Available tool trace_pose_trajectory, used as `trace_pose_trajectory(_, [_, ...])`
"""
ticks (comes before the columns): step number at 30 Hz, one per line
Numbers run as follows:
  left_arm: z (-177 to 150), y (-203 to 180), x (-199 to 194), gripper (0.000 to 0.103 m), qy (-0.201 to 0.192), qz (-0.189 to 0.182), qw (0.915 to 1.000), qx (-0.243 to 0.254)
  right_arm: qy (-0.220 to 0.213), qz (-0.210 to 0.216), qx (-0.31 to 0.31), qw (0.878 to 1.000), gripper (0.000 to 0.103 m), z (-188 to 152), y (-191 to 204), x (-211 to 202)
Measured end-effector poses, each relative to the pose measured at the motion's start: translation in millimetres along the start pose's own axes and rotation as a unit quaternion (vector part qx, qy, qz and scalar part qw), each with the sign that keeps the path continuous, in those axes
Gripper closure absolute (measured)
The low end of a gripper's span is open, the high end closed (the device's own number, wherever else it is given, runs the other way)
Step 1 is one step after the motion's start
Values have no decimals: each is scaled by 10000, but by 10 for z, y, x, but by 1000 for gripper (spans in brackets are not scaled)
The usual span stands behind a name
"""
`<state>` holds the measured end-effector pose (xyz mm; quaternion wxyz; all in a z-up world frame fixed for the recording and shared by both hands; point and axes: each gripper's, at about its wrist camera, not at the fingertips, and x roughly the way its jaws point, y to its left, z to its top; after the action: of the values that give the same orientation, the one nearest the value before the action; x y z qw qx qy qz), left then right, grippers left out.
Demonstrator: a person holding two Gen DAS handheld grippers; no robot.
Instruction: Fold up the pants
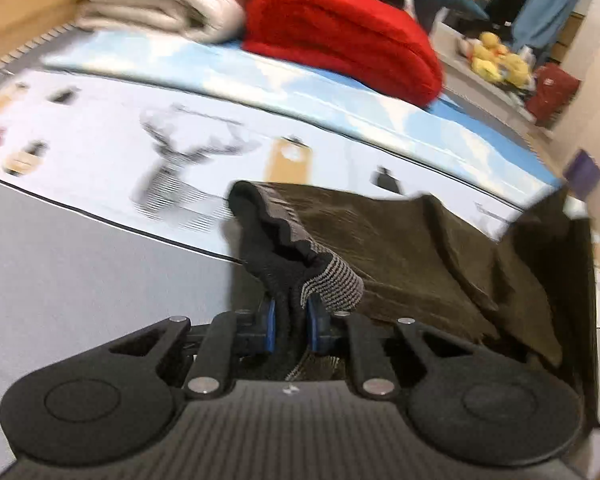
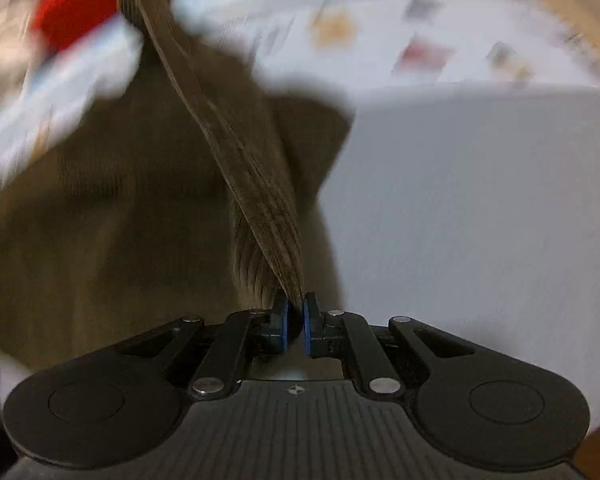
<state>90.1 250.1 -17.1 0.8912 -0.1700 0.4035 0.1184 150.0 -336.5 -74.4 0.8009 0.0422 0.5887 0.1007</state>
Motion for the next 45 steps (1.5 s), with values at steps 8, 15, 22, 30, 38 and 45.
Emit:
trace_pose_trajectory(8, [-135, 297, 351, 70, 1114, 627, 9912, -342, -1069, 791, -626, 9891, 77, 113, 248, -319])
trace_pose_trajectory(15, [-166, 295, 563, 35, 1401, 500, 9876, -510, -2228, 347, -980, 9693, 64, 430, 760, -134])
trace_pose_trajectory(22, [-189, 221, 750, 30, 1599, 549, 9852, -276, -2003, -255, -2431, 9488, 55, 675, 1713, 568])
trace_pose_trajectory(30, [-170, 270, 823, 29, 1732, 471, 9834, -268, -1651, -888, -3510, 9174, 71, 725, 2119, 1057])
trace_pose_trajectory(38, [-202, 270, 722, 37, 1560, 537, 9859, -274, -3319, -513, -641, 9397, 97, 913, 1077, -134])
trace_pose_trajectory(45, [-246, 293, 619, 48, 1461, 705, 9864, -277, -2801, -1906, 3135, 8871, 97, 90, -1002, -684])
